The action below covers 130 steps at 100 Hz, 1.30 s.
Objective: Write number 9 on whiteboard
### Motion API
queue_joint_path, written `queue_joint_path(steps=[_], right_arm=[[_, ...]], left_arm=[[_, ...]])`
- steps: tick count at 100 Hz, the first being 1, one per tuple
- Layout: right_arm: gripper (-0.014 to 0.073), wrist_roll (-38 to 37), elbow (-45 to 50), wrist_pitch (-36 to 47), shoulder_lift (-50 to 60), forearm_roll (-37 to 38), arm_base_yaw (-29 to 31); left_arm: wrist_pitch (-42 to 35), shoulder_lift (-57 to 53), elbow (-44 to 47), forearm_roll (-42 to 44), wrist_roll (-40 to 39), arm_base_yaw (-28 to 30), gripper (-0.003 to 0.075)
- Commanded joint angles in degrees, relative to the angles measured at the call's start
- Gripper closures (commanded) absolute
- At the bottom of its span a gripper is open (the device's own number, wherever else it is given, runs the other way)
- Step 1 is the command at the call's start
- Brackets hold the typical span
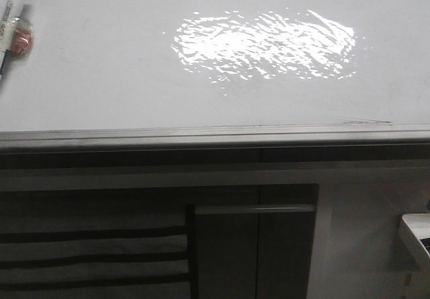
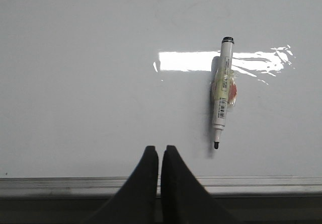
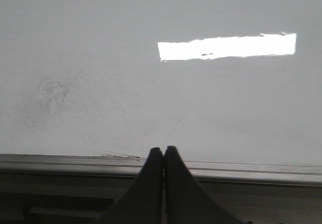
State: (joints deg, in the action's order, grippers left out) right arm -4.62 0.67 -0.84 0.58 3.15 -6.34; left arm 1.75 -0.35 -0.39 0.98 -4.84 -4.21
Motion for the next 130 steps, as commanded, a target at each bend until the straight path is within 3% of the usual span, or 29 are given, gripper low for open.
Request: queue_joint_path(steps=[1,56,84,102,130], right_arm=[[0.0666,0.25,1.61,4.85,0.95,0.20,0.21],[0.0666,0.25,1.61,4.97,0.95,0.20,0.21],[0.0666,-0.31,1.31,10.27,0.95,-1.05,0.21],[0.0666,-0.29,-4.32,4.52,0.95,-5.81,0.21],[0.0666,-0.19,-19.98,-10.67,-8.37,-0.63,0.21]], left_arm=[[-4.83,-1.33,1.72,-0.07,-0.16,0.17,0.0741],[-4.83,-1.33,1.72,-0.07,-0.16,0.17,0.0741],[-5.52,-1.33,1.58,-0.07,-0.16,0.17,0.0741],[-5.76,-1.33,-2.03,-0.98,-0.16,0.17,0.0741],[9.54,5.40,-17.99,-0.98,-0.16,0.17,0.0741]])
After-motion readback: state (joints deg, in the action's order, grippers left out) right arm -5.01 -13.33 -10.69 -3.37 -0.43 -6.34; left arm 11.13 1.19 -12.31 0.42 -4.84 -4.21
